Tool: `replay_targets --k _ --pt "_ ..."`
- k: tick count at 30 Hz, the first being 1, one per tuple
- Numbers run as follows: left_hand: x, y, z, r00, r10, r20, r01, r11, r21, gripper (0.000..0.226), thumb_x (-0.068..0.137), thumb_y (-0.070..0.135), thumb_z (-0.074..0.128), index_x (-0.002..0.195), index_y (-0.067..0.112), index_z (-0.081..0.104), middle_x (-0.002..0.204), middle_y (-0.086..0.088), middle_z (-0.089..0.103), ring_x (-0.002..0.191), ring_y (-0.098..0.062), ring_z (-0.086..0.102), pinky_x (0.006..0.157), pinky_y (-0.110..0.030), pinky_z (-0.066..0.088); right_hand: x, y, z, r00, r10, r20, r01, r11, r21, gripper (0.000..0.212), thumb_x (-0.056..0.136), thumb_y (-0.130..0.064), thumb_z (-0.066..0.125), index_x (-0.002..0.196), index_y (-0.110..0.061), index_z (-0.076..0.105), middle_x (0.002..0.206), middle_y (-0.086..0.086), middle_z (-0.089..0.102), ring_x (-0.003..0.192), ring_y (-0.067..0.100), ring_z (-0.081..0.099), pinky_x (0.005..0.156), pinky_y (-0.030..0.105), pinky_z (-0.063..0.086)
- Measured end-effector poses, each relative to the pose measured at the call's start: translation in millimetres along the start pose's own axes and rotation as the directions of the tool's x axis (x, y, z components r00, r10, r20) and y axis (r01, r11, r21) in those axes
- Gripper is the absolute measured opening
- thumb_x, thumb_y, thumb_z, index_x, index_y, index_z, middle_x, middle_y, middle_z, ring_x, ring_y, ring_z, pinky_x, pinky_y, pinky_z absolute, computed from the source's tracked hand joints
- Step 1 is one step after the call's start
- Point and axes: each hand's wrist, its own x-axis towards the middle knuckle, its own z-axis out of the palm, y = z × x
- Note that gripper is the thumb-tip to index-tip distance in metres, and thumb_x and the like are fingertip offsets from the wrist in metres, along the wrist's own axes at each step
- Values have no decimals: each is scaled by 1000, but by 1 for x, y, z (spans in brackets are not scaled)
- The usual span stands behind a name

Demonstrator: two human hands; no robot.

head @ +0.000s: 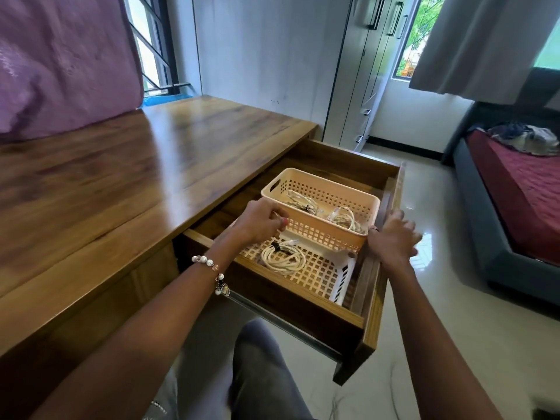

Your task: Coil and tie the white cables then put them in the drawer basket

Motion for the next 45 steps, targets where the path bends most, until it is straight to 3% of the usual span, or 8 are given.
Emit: replay_targets --k 11,20,26,30,34,36,41,45 --pt "-6 -13 -35 975 158 -155 -117 962 247 20 89 11 63 108 9 69 98 -6 69 75 -6 59 58 -9 42 11 -16 26 986 95 134 -132 946 295 33 86 -29 66 108 -6 54 99 10 65 79 21 66 48 24 44" --pt "-6 -36 -64 896 229 -380 34 819 573 30 89 33 61 113 17 67 116 -6 65 110 -26 55 93 -40 44 -3 -90 76 978 110 176 -184 853 489 35 89 -25 63 116 -8 49 108 9 67 83 21 68 58 29 56" --pt "-15 -48 -95 950 -55 -307 192 878 438 65 86 62 48 135 19 51 137 -8 55 123 -26 52 100 -39 40 -22 -152 113 951 102 293 -289 638 714 47 90 -45 58 115 -6 52 106 7 62 77 17 61 41 18 41" --pt "-22 -48 -100 987 -110 -120 158 835 527 105 67 77 57 147 14 29 154 -6 31 139 -23 32 113 -39 28 -38 -185 144 869 -46 493 -376 586 718 127 42 -97 54 141 -22 26 143 8 42 127 29 47 89 46 53" --pt "-17 -61 -94 985 -165 -53 150 663 734 117 71 58 70 152 14 -2 160 -2 -5 147 -18 -2 120 -38 5 -26 -206 200 749 -181 638 -415 622 664 143 33 -83 73 146 -21 10 153 11 28 137 28 36 104 51 42" --pt "-16 -64 -91 987 -115 -116 163 646 746 99 81 31 68 152 13 1 161 -2 -3 147 -16 0 120 -34 6 -17 -212 226 719 -214 661 -400 651 646 136 31 -67 82 141 -14 22 144 13 42 126 27 50 95 48 50" --pt "-16 -63 -88 981 -21 -191 156 670 726 87 82 12 64 152 15 12 160 -1 9 146 -15 11 117 -31 13 -56 -234 133 698 -238 675 -487 535 691 9 75 -10 63 82 -4 62 81 14 61 66 22 59 58 32 49" --pt "-12 -50 -120 990 -118 -74 140 815 562 73 78 37 73 142 21 40 152 1 35 134 -19 38 109 -40 35 -48 -255 123 888 -171 426 -100 834 543 31 71 -26 55 93 -5 61 105 18 62 94 32 60 76 40 54"
